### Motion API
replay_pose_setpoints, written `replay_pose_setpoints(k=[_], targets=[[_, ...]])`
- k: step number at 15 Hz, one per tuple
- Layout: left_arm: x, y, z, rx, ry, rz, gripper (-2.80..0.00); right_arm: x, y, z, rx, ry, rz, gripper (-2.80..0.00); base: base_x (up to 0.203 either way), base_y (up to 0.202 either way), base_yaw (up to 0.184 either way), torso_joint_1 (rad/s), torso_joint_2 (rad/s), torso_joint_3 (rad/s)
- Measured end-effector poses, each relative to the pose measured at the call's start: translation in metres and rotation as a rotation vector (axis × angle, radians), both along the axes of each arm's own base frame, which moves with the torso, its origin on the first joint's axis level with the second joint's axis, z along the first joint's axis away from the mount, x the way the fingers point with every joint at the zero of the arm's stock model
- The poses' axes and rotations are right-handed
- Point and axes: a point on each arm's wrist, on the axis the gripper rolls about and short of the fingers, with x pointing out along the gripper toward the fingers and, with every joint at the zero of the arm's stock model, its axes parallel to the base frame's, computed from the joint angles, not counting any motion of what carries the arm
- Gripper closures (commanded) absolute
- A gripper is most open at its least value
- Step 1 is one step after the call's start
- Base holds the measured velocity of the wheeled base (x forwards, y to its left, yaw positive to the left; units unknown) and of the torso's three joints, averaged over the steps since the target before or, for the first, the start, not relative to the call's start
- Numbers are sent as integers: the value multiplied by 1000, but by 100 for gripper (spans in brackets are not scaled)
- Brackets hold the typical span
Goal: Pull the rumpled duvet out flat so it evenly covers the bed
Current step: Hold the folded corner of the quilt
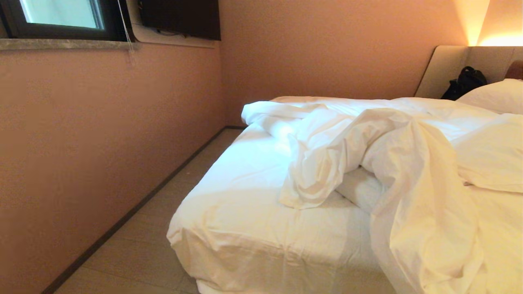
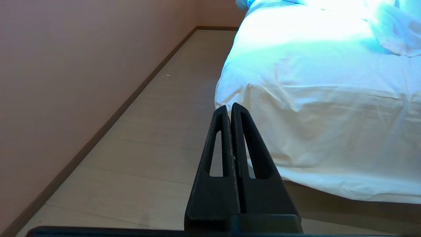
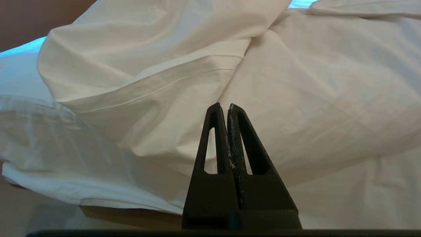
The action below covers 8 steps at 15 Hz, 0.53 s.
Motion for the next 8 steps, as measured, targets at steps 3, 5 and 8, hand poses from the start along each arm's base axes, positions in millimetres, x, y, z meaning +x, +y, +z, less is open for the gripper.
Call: replay_pose_setpoints(k=[3,5,8], targets=[[0,0,0,-2,2,0,0,0,0,0,0,0,0,0,0,0,0,0,0,0],[0,0,0,-3,2,0,0,0,0,0,0,0,1,0,0,0,0,0,0,0],[0,0,0,-2,2,0,0,0,0,0,0,1,0,0,-42,0,0,2,1,-2]])
